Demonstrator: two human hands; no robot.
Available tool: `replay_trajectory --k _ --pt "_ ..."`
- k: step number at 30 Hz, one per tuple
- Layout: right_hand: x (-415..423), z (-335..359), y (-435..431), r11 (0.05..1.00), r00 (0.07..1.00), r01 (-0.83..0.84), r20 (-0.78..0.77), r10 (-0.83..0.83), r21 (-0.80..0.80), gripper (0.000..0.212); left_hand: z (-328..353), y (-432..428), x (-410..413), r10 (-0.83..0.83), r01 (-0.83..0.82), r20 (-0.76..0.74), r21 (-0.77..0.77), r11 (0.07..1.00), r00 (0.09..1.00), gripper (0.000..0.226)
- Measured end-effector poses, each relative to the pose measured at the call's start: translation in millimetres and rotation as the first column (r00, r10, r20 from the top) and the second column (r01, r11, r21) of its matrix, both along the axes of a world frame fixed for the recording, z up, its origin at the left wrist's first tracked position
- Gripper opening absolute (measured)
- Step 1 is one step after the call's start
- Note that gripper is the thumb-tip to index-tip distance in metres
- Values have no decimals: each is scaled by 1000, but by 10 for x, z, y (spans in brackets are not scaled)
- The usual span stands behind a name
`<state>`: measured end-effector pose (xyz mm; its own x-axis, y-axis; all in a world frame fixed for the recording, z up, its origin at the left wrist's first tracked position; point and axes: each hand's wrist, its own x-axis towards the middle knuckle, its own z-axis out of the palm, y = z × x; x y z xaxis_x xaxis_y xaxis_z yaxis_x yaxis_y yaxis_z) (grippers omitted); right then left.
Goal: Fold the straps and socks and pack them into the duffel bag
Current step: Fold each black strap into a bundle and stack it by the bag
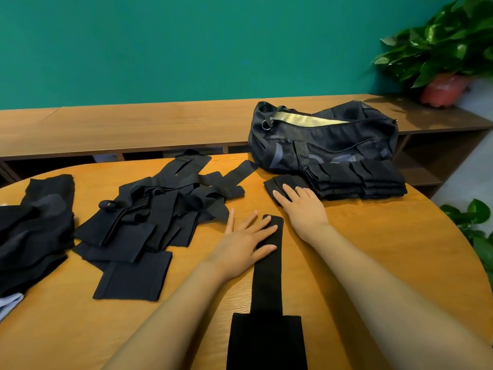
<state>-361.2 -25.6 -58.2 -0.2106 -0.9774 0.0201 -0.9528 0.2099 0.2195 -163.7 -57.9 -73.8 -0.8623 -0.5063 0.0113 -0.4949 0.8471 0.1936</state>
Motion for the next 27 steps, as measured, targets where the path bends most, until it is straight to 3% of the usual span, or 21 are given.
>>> replay_trajectory --k 4,9,12,17,21,27 --pt "108 40 -82 997 997 80 7 -80 -19 57 20 92 22 72 -67 36 -135 989 997 57" --pt "304 160 288 981 973 86 226 -45 -175 51 168 108 -53 131 -131 -17 -233 964 991 53" --pt "500 202 731 972 908 113 419 -17 -205 49 255 270 93 162 -184 -139 -161 970 977 50" --pt "914 150 1584 977 771 165 636 -45 -131 53 188 830 674 282 -256 -328 121 959 902 49" --pt "1100 -43 2018 975 753 201 652 -90 -97 67 105 1283 1059 341 -267 -303 260 928 890 51" --pt "1230 -67 2235 937 784 174 619 55 -304 58 106 1593 1299 294 -236 -264 233 944 918 51"
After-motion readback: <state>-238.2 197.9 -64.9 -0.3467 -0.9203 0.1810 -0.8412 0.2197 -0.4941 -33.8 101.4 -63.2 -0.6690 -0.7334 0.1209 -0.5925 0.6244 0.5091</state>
